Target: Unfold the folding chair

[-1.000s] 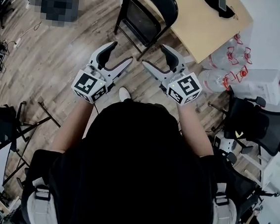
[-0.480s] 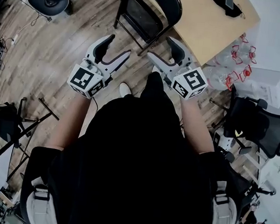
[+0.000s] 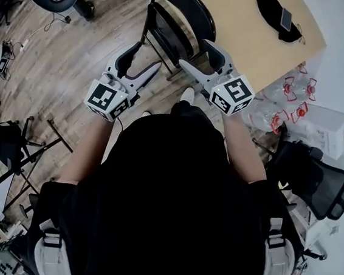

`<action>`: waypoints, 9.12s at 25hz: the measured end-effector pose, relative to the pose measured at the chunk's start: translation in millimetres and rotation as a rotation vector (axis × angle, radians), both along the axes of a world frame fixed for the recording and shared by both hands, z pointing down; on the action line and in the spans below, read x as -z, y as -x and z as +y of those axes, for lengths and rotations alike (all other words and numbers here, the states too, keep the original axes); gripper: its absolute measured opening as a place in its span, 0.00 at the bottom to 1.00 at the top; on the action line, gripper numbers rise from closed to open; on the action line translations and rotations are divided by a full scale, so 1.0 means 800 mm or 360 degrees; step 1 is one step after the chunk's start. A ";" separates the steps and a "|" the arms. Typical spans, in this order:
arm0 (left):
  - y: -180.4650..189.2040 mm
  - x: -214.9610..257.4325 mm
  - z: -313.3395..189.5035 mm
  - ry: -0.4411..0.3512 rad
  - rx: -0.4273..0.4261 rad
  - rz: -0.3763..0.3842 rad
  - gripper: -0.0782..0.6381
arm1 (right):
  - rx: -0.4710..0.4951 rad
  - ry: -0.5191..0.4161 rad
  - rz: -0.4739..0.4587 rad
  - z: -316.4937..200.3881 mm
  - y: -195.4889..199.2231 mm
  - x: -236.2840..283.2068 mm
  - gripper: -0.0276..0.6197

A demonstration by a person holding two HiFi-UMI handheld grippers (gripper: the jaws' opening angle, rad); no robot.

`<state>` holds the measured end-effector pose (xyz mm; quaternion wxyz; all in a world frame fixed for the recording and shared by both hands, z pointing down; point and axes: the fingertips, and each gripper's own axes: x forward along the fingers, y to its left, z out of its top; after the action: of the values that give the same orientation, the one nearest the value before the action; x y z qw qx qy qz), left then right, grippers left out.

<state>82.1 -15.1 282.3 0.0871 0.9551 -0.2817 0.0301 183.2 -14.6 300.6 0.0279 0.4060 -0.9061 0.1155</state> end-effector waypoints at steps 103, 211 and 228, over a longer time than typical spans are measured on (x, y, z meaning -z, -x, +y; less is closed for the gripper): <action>-0.036 -0.073 -0.190 0.0155 0.0260 -0.0149 0.51 | -0.0056 0.1324 0.0826 -0.264 -0.132 -0.288 0.22; 0.087 -0.562 -0.274 0.1718 0.1146 -0.0380 0.39 | -0.0098 0.1101 0.1013 -0.175 0.077 -0.256 0.22; 0.110 -0.567 -0.265 0.1675 0.1043 -0.0295 0.39 | 0.0089 0.1000 0.0982 -0.166 0.098 -0.253 0.23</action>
<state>-5.5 -227.0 735.8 0.5256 0.6416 -0.5137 0.2193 104.6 -147.4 503.4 0.4223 0.3685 -0.7870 0.2580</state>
